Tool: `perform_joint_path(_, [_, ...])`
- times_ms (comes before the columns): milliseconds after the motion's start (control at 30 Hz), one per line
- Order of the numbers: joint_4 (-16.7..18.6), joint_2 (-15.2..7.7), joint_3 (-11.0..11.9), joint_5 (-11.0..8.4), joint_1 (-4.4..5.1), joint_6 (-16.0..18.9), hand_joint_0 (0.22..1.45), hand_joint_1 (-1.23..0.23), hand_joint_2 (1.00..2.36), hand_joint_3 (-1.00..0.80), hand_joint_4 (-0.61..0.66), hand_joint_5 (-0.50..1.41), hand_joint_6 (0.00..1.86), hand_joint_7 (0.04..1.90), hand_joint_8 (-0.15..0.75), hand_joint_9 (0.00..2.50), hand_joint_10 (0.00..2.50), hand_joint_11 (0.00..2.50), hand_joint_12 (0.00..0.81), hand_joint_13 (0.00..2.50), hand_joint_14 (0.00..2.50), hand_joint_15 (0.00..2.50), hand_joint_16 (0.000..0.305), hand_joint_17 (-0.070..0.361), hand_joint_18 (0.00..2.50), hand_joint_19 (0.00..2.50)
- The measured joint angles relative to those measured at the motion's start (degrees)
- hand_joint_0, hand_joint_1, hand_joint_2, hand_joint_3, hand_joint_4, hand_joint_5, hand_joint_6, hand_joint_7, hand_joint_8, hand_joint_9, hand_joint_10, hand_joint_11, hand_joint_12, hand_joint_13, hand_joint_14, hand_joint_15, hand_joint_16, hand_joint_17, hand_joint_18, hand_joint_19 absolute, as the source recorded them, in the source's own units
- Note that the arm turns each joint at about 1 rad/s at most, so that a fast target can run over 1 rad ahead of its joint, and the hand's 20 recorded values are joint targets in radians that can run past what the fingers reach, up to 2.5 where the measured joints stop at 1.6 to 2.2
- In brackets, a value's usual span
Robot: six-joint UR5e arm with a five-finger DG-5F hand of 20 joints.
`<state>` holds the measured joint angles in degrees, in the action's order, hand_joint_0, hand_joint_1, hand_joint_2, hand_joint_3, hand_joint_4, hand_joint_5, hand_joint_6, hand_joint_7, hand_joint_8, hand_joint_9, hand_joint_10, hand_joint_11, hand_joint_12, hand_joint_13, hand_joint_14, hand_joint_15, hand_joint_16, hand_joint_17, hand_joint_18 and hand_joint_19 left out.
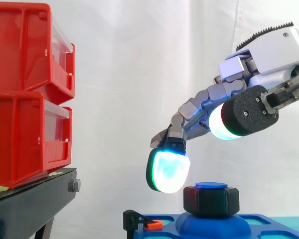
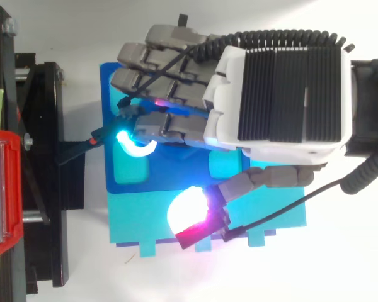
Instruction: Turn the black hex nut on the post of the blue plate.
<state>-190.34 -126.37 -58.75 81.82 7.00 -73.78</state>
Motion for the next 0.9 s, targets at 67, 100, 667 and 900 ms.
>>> perform_joint_path(67, [-0.22, -0.01, -0.01, 0.12, -0.24, -0.02, 0.45, -0.26, 1.00, -0.50, 0.23, -0.18, 0.50, 0.72, 0.229, 0.20, 0.00, 0.00, 0.356, 0.00, 0.00, 0.00, 0.061, 0.138, 0.00, 0.00])
perform_joint_path(100, [-0.31, -0.01, 0.00, 0.18, -0.31, -0.03, 0.45, -0.26, 1.00, -0.50, 0.23, -0.18, 0.50, 0.73, 0.229, 0.20, 0.00, 0.00, 0.355, 0.00, 0.00, 0.00, 0.061, 0.138, 0.00, 0.00])
perform_joint_path(667, [-1.39, 0.01, 0.03, 2.39, -2.70, -0.97, 0.45, -0.25, 1.00, -0.50, 0.23, -0.17, 0.50, 0.73, 0.231, 0.22, 0.00, 0.00, 0.358, 0.00, 0.00, 0.00, 0.061, 0.137, 0.00, 0.00])
perform_joint_path(900, [-1.81, 0.04, 0.19, 4.17, -4.23, -1.88, 0.45, -0.25, 1.00, -0.50, 0.23, -0.17, 0.50, 0.73, 0.232, 0.22, 0.00, 0.00, 0.356, 0.00, 0.00, 0.00, 0.061, 0.137, 0.00, 0.00])
